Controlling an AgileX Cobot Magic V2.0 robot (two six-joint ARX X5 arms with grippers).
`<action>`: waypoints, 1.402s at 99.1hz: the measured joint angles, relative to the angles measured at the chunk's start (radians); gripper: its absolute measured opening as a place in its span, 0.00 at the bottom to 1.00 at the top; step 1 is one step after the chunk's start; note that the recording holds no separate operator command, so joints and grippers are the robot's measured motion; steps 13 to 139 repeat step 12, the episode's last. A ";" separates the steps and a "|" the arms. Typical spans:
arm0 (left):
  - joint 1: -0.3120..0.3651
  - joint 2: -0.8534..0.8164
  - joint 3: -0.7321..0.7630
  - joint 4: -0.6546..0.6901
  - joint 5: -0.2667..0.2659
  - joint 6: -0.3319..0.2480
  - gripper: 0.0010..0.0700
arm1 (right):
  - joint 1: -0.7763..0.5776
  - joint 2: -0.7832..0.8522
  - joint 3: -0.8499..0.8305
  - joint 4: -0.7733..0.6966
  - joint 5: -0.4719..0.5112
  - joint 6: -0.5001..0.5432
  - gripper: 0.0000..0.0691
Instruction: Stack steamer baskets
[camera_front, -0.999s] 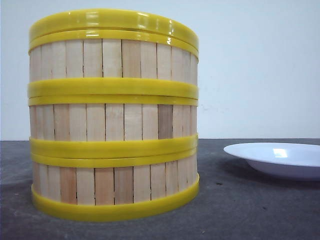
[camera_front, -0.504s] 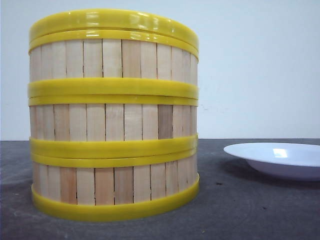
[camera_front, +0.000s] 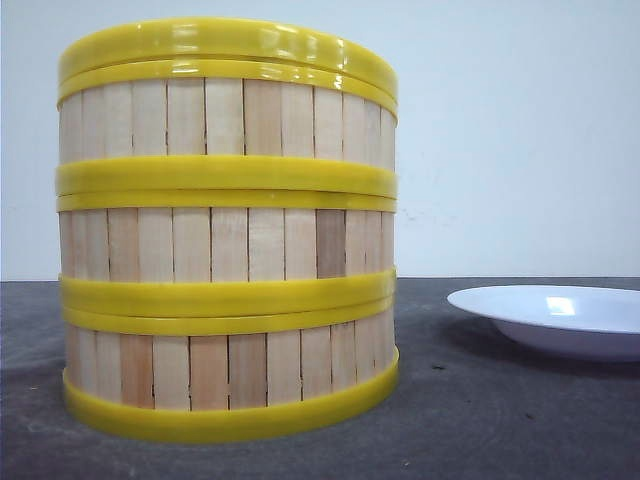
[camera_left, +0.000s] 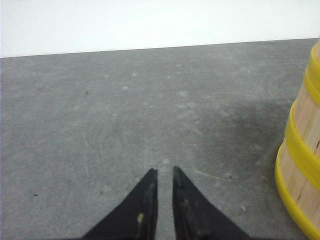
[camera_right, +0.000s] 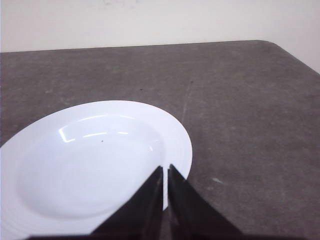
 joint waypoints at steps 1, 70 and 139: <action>0.000 0.000 0.000 0.000 0.000 0.000 0.03 | 0.000 0.000 0.000 0.000 0.000 0.000 0.01; 0.000 0.000 0.000 0.000 0.000 0.000 0.03 | 0.000 0.000 0.000 0.001 0.000 0.000 0.01; 0.000 0.000 0.000 0.000 0.000 0.000 0.03 | 0.000 0.000 0.000 0.001 0.000 0.000 0.01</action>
